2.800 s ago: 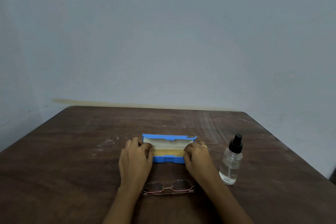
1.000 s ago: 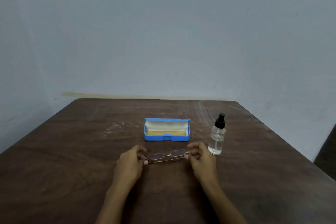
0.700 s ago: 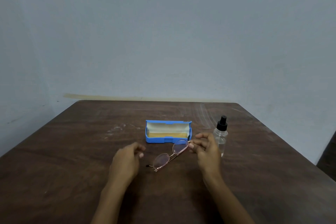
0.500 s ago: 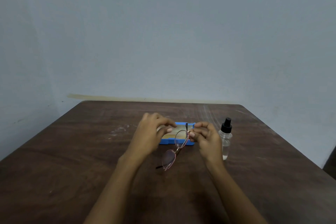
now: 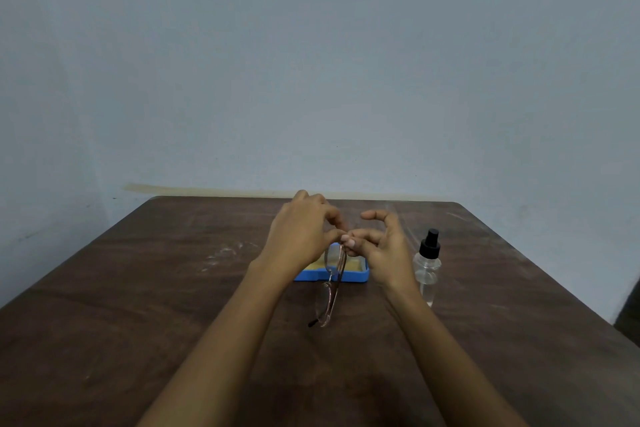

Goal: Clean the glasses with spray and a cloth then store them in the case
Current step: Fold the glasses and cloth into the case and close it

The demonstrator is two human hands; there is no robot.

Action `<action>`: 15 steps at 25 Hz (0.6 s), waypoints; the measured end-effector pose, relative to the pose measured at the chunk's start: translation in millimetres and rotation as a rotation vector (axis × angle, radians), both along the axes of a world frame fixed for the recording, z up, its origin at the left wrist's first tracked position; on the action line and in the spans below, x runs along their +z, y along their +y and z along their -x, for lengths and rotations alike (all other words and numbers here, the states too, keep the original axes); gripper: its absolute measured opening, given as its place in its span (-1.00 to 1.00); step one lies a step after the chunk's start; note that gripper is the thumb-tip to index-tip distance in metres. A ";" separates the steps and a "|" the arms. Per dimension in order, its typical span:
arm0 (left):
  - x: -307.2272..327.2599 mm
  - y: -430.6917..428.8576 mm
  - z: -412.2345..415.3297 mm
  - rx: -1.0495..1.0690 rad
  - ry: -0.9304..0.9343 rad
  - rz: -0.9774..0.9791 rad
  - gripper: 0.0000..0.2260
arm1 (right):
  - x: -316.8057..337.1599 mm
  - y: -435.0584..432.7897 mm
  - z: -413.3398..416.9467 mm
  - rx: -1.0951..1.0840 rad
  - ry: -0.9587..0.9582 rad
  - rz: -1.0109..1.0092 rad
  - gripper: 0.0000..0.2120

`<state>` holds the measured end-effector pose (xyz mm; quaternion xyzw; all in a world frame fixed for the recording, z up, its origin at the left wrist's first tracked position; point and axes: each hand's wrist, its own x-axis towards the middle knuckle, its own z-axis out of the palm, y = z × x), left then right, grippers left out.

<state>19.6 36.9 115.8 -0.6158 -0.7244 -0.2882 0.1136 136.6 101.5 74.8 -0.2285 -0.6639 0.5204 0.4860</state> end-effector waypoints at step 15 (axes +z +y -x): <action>16.9 3.0 0.8 0.053 0.055 0.133 -0.92 | 2.4 2.2 7.1 -0.005 0.000 -0.036 -0.55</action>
